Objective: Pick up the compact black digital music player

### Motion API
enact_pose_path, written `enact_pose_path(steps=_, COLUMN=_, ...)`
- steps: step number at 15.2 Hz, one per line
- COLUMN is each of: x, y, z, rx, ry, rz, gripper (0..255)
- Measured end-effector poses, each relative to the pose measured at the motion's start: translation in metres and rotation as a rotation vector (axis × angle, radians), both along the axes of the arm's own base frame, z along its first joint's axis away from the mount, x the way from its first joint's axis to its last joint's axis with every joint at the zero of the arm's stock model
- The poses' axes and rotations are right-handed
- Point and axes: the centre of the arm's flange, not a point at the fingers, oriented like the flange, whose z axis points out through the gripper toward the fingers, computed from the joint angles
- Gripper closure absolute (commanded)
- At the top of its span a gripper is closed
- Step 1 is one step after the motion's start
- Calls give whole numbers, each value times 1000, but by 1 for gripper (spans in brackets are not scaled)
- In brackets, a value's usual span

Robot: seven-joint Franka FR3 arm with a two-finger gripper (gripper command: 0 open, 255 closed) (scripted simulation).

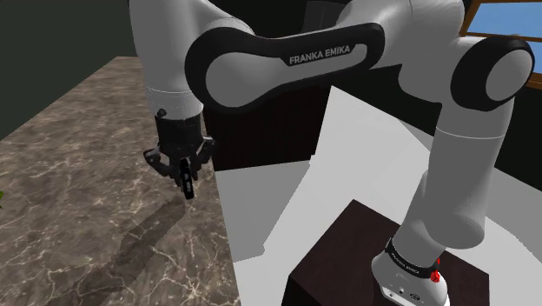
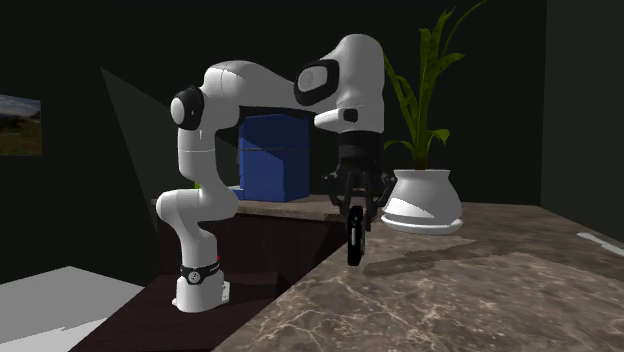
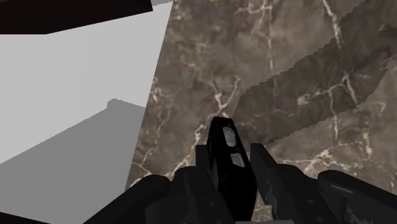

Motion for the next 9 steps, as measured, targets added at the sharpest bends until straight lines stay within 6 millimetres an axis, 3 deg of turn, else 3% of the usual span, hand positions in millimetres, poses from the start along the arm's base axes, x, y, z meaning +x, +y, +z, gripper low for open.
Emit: enact_pose_path(steps=9, x=-1, y=0, z=47, rx=0, ry=0, rz=0, gripper=255)
